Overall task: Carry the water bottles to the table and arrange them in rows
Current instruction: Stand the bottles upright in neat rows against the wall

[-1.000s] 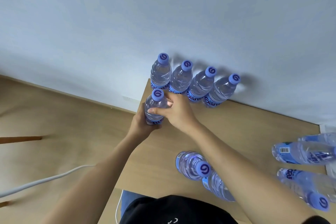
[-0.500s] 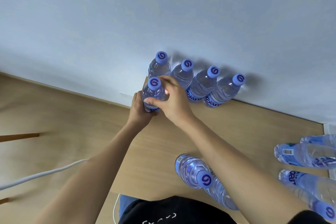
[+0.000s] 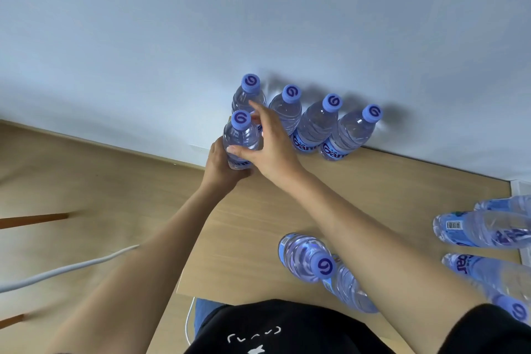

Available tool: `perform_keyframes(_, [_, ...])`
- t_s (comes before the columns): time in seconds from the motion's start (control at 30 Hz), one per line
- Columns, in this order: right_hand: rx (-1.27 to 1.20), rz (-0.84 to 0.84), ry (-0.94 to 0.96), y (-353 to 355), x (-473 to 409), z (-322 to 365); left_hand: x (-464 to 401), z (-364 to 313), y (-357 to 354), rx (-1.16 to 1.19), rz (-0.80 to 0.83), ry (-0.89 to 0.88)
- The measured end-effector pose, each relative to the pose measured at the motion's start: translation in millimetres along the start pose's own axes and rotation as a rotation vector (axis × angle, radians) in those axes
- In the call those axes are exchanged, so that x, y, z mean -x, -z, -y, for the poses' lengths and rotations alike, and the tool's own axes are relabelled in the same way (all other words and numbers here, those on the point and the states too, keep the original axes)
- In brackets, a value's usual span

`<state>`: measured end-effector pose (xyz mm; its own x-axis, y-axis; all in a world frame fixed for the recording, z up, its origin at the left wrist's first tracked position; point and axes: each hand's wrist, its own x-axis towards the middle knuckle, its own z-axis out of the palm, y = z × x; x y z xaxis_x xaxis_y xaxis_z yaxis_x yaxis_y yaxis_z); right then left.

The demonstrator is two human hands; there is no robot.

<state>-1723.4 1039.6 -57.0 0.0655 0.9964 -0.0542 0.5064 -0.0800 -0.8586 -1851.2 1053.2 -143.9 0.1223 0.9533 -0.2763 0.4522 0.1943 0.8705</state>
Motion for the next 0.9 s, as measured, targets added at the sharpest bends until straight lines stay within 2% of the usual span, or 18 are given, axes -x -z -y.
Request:
perform_keyframes(0.17, [-0.004, 0.028, -0.091, 18, 28, -7, 31, 2, 0, -0.085, -0.021, 0.176])
perform_keyframes(0.27, [-0.038, 0.16, -0.138, 37, 55, -10, 54, 3, -2, -0.057, -0.022, 0.233])
perform_keyframes(0.37, [0.0, 0.307, -0.163, 55, 82, -10, 78, 2, -4, -0.065, 0.009, 0.196])
perform_keyframes(0.53, [0.011, 0.368, -0.19, 66, 124, -4, 116, -7, -13, -0.093, 0.08, 0.132])
perform_keyframes(0.77, [-0.011, 0.273, -0.232, 68, 166, 9, 147, -24, -25, -0.075, 0.208, 0.072])
perform_keyframes(0.9, [0.015, 0.046, -0.278, 56, 195, 7, 157, -25, -15, -0.063, 0.27, 0.034])
